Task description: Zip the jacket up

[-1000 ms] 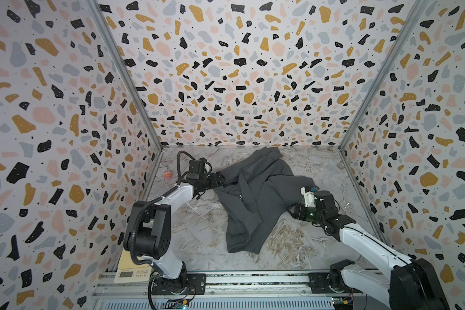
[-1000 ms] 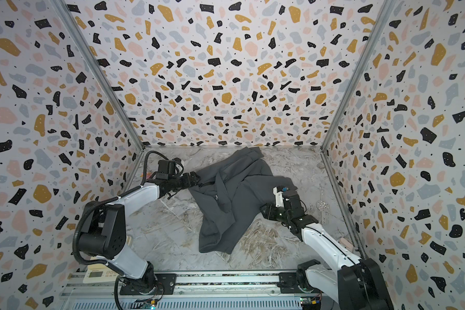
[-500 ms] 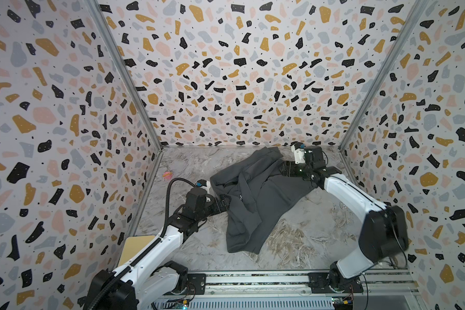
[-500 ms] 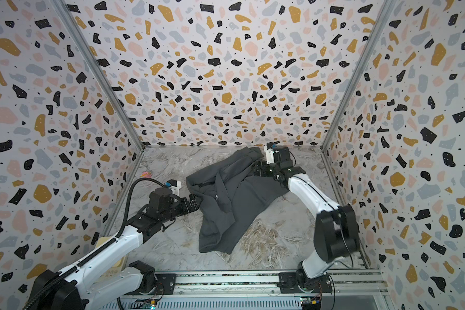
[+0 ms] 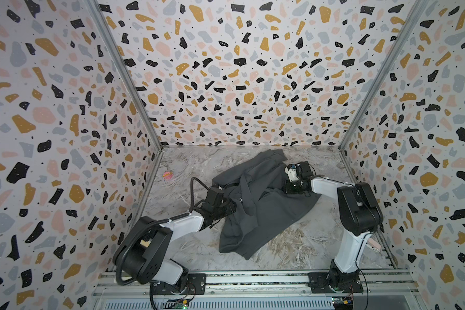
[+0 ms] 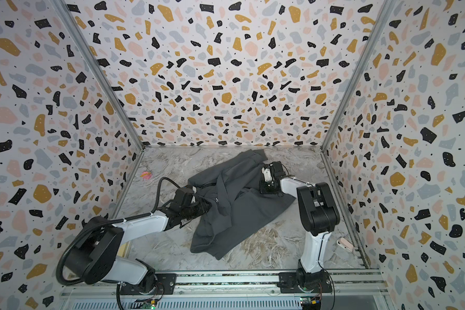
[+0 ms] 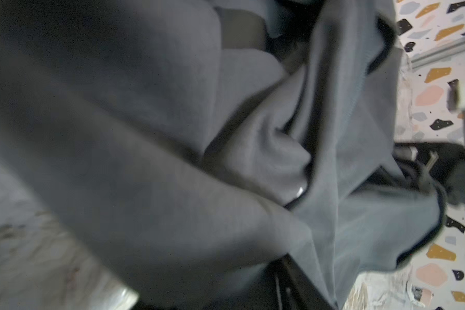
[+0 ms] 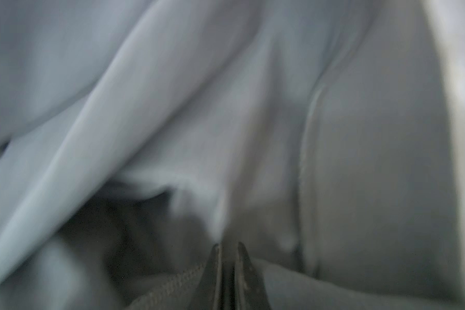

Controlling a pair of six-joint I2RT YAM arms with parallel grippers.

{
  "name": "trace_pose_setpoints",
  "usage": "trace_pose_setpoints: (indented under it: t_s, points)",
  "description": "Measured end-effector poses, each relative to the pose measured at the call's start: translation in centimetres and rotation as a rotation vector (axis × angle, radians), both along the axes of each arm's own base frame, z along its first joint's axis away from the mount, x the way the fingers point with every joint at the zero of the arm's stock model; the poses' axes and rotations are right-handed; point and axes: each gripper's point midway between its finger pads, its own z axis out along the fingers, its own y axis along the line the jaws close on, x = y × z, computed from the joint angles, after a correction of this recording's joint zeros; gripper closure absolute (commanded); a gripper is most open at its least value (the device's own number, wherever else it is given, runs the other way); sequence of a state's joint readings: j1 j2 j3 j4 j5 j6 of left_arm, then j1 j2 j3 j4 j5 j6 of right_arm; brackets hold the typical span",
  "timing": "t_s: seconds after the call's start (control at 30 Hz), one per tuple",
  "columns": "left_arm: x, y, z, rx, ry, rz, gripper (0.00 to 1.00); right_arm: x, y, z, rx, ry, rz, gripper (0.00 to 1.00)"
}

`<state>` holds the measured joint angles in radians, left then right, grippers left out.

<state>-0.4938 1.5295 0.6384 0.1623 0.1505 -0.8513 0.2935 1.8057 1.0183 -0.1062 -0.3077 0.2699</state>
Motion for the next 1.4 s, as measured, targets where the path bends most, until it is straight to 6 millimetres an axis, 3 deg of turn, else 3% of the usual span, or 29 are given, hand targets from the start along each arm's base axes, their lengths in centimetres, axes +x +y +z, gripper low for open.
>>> trace_pose_setpoints:
  t_s: [0.07,0.13,0.23,0.3,0.37,0.43,0.53,0.63,0.67,0.73,0.83,0.9,0.97,1.07,1.17,1.27,1.4]
  points:
    - [1.5,-0.7,-0.8,0.023,0.014,-0.015,0.77,-4.4,1.5,-0.3,0.007,0.004,0.031,0.90]
    - [3.9,-1.7,-1.0,0.042,0.010,-0.036,0.87,-9.7,4.6,-0.9,0.031,0.011,0.104,0.90]
    - [8.7,-2.9,-0.3,0.064,-0.023,-0.066,0.91,-15.6,8.7,-0.7,0.076,0.013,0.212,0.83]
    - [12.7,-3.5,0.9,0.078,-0.076,-0.086,0.74,-18.5,10.5,-0.2,0.096,0.028,0.264,0.67]
    - [15.9,-3.8,2.7,0.111,-0.139,-0.109,0.56,-19.4,11.1,1.2,0.109,0.022,0.267,0.49]
    - [18.3,-3.7,5.3,0.149,-0.208,-0.116,0.35,-18.6,11.2,3.9,0.106,-0.026,0.244,0.36]
    - [19.6,-2.5,10.2,0.211,-0.314,-0.094,0.17,-14.8,11.6,11.6,0.134,-0.192,0.191,0.24]
    - [17.7,-0.5,14.6,0.267,-0.384,-0.058,0.10,-9.8,9.8,19.4,0.190,-0.375,0.096,0.22]
    - [16.6,0.3,15.8,0.280,-0.400,-0.044,0.09,-7.9,8.3,21.0,0.192,-0.421,0.051,0.21]
    - [14.1,1.8,17.3,0.286,-0.424,-0.020,0.09,-4.6,5.1,21.9,0.162,-0.460,-0.030,0.21]
    - [9.5,4.0,16.6,0.277,-0.407,0.018,0.09,0.0,1.1,18.6,0.060,-0.408,-0.118,0.20]
    - [6.1,5.5,13.8,0.269,-0.349,0.039,0.09,1.6,-0.2,14.4,-0.003,-0.321,-0.128,0.19]
    - [3.1,6.4,10.5,0.263,-0.274,0.053,0.09,1.6,-0.5,10.5,-0.048,-0.227,-0.110,0.19]
    - [-0.6,7.2,5.6,0.264,-0.156,0.056,0.10,0.6,-0.4,6.5,-0.082,-0.129,-0.071,0.24]
    - [-2.8,7.0,2.3,0.265,-0.072,0.048,0.14,-0.5,-0.4,4.6,-0.092,-0.084,-0.045,0.33]
    - [-3.4,6.1,0.4,0.262,-0.023,0.035,0.20,-1.6,-0.4,3.1,-0.086,-0.057,-0.029,0.46]
    - [-2.8,4.7,-1.8,0.248,0.008,0.024,0.42,-3.9,-0.2,0.6,-0.076,-0.012,-0.011,0.66]
